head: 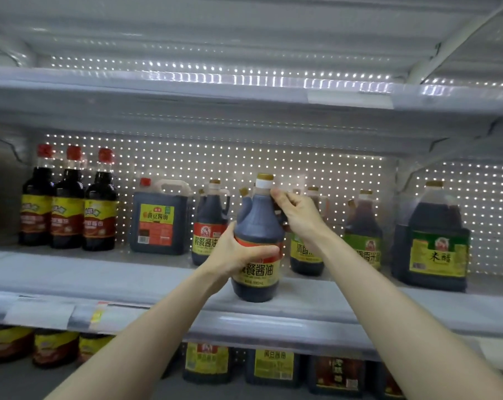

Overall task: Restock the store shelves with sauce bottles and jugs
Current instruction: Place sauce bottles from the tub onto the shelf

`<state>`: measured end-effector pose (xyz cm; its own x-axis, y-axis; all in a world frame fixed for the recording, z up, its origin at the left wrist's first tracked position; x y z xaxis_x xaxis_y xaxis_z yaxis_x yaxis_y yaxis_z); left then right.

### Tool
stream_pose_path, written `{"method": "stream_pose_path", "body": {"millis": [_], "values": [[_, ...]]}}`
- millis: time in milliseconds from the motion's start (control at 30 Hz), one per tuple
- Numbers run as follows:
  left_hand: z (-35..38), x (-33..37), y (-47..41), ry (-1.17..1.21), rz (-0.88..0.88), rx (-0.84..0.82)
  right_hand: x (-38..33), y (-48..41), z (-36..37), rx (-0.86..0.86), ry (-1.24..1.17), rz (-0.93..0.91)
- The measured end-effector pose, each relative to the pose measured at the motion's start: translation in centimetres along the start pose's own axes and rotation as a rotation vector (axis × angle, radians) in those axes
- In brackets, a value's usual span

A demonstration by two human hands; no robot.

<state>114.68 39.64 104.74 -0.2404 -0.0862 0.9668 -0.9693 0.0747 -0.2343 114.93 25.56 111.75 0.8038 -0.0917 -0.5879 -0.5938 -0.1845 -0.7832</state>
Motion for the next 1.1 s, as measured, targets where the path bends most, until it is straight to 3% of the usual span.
{"method": "stream_pose_path", "body": {"millis": [400, 567, 833, 1100], "values": [[-0.1, -0.8, -1.4, -0.043, -0.082, -0.032, 3.2, -0.6, 0.7, 0.044, 0.05, 0.176], [-0.5, -0.7, 0.0, -0.042, -0.133, -0.033, 2.7, 2.8, 0.9, -0.001, 0.03, 0.177], [-2.1, -2.1, 1.4, 0.023, -0.111, 0.048, 3.1, 7.0, 2.5, 0.098, -0.081, 0.167], [-1.6, -1.9, 1.7, 0.036, -0.168, 0.007, 3.7, 7.6, 3.0, 0.088, -0.045, 0.214]]}}
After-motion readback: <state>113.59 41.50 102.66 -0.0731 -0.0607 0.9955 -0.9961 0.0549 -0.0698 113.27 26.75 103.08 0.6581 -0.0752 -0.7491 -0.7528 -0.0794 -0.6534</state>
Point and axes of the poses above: each hand's wrist, its own y-axis away from the middle knuckle, its own z-axis out of the palm, x = y × z, the point moved 3 cm from there along -y, towards the middle knuckle, and after that the axes turned 15 degrees about -z, right-handed, at the moved point
